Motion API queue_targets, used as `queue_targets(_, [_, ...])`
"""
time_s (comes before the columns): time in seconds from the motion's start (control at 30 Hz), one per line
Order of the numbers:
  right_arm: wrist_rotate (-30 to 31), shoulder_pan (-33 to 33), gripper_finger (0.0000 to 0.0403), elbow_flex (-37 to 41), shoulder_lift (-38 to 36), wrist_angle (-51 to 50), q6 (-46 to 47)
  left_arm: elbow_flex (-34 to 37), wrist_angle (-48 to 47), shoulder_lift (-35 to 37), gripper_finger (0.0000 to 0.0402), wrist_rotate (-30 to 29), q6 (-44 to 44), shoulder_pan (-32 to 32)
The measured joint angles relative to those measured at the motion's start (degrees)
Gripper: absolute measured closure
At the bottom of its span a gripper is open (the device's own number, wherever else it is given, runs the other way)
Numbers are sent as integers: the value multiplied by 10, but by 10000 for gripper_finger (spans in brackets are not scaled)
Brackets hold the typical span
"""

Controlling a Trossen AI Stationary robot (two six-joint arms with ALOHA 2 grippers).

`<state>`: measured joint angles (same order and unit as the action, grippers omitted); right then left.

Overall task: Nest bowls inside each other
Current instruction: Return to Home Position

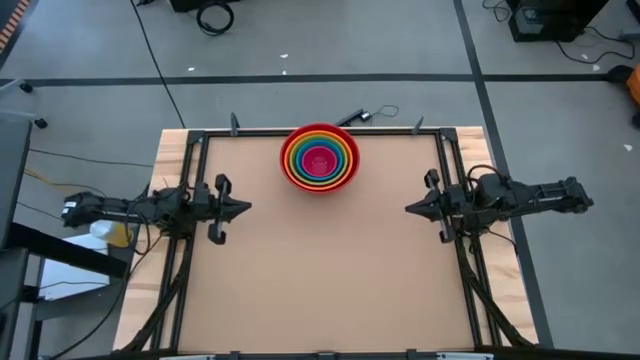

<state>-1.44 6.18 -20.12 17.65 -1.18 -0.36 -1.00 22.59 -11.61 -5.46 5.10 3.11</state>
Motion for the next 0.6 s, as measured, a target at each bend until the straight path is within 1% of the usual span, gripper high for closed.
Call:
queue_targets(0.07, [1, -4, 398, 12, -2, 17, -1, 5, -8, 10, 397, 0, 3, 0])
queue_targets(0.13, [0, -9, 398, 37, -1, 55, 7, 5, -29, 15, 397, 0, 3, 0])
queue_targets(0.3, [-12, -19, 398, 127, -1, 197, 58, 5, -71, 16, 397, 0, 2, 0])
queue_targets(0.37, [-12, -19, 398, 151, -1, 231, 64, 5, -82, 15, 397, 0, 1, 0])
queue_targets(0.43, [-12, -19, 398, 168, -1, 246, 68, 5, -87, 15, 397, -8, -12, -1])
queue_targets(0.5, [-17, -19, 398, 178, -1, 244, 69, 5, -86, 16, 397, -29, -25, -7])
queue_targets(0.6, [-25, -23, 398, 195, -1, 245, 80, 5, -86, 16, 397, -43, -23, -19])
